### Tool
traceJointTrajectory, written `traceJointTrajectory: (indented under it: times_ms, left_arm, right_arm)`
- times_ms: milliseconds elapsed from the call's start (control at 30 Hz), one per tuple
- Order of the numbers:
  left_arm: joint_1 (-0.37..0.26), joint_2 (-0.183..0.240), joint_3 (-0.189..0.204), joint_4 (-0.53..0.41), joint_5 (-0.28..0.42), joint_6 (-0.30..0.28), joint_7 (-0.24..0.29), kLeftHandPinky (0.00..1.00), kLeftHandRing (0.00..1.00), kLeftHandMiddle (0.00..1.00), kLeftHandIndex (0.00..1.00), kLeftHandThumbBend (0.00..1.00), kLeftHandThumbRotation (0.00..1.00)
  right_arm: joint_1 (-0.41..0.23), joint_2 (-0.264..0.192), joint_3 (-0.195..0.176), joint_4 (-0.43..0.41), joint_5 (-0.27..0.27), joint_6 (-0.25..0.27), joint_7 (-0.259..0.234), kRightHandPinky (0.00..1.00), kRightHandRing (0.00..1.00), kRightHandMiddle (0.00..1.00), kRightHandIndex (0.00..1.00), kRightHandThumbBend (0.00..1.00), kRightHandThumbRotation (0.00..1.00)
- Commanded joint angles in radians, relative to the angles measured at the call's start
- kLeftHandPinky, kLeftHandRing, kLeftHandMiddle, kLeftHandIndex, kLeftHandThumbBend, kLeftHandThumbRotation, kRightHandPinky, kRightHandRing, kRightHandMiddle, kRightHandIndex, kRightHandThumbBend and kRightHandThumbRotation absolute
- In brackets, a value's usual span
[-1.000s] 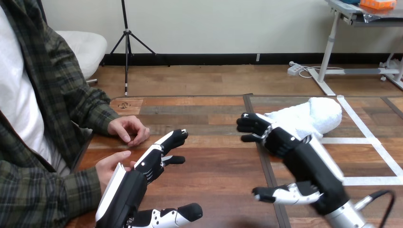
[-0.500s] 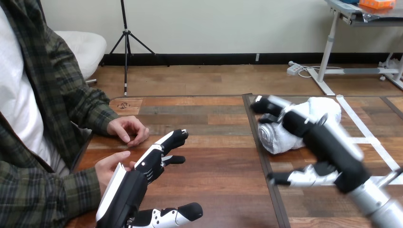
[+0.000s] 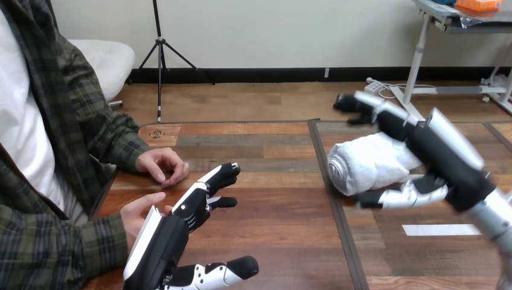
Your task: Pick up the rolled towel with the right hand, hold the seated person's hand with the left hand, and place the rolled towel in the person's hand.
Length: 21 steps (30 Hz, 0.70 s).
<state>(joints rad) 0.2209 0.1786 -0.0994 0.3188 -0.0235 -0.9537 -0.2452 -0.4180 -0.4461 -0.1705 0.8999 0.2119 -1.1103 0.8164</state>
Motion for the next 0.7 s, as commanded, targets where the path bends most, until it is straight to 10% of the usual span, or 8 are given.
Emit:
traceJointTrajectory:
  times_ms: [0, 667]
  left_arm:
    - [-0.066, -0.010, 0.004, -0.007, -0.001, -0.007, 0.001, 0.76, 0.89, 0.89, 0.86, 1.00, 0.51]
    - [-0.062, -0.011, 0.004, -0.026, -0.003, 0.001, -0.004, 0.76, 0.89, 0.89, 0.86, 1.00, 0.51]
  right_arm:
    - [-0.099, -0.045, 0.000, -0.011, -0.016, -0.002, -0.027, 0.87, 0.92, 0.89, 0.91, 1.00, 0.39]
    - [-0.203, -0.134, 0.041, -0.008, -0.167, 0.034, -0.113, 0.90, 0.93, 0.90, 0.89, 1.00, 0.36]
